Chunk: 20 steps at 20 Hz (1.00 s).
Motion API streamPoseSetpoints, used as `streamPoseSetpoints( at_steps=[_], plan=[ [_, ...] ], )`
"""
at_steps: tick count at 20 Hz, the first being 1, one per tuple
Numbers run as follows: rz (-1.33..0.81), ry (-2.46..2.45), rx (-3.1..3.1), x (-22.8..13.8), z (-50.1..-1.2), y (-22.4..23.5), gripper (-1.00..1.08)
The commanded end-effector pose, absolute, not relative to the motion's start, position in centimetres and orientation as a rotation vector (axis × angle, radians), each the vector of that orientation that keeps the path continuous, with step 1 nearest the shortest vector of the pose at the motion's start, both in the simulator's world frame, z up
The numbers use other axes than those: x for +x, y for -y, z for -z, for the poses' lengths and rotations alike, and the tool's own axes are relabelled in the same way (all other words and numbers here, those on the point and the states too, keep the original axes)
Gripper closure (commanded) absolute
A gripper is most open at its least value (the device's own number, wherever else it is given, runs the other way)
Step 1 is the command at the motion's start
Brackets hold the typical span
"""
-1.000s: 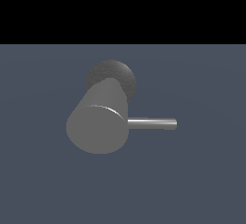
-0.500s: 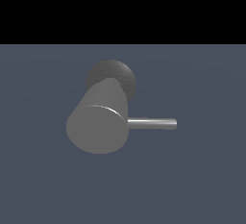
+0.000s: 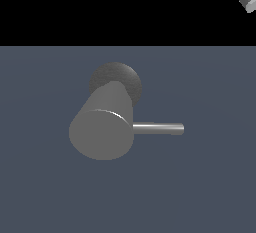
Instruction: Turn on the faucet by rotating a designated handle.
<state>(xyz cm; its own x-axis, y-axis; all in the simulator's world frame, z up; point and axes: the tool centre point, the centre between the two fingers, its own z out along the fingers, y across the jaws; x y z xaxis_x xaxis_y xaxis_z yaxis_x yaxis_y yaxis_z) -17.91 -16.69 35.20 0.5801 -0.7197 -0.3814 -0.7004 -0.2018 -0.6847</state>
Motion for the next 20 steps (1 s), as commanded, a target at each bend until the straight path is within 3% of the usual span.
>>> streamPoseSetpoints(
  at_steps=[1,20],
  plan=[
    [0.03,-1.187,-1.843,-17.9,-33.9,17.3,1.08],
    [0.043,-1.412,-1.292,-18.4,-25.2,19.2,1.08]
  ],
)
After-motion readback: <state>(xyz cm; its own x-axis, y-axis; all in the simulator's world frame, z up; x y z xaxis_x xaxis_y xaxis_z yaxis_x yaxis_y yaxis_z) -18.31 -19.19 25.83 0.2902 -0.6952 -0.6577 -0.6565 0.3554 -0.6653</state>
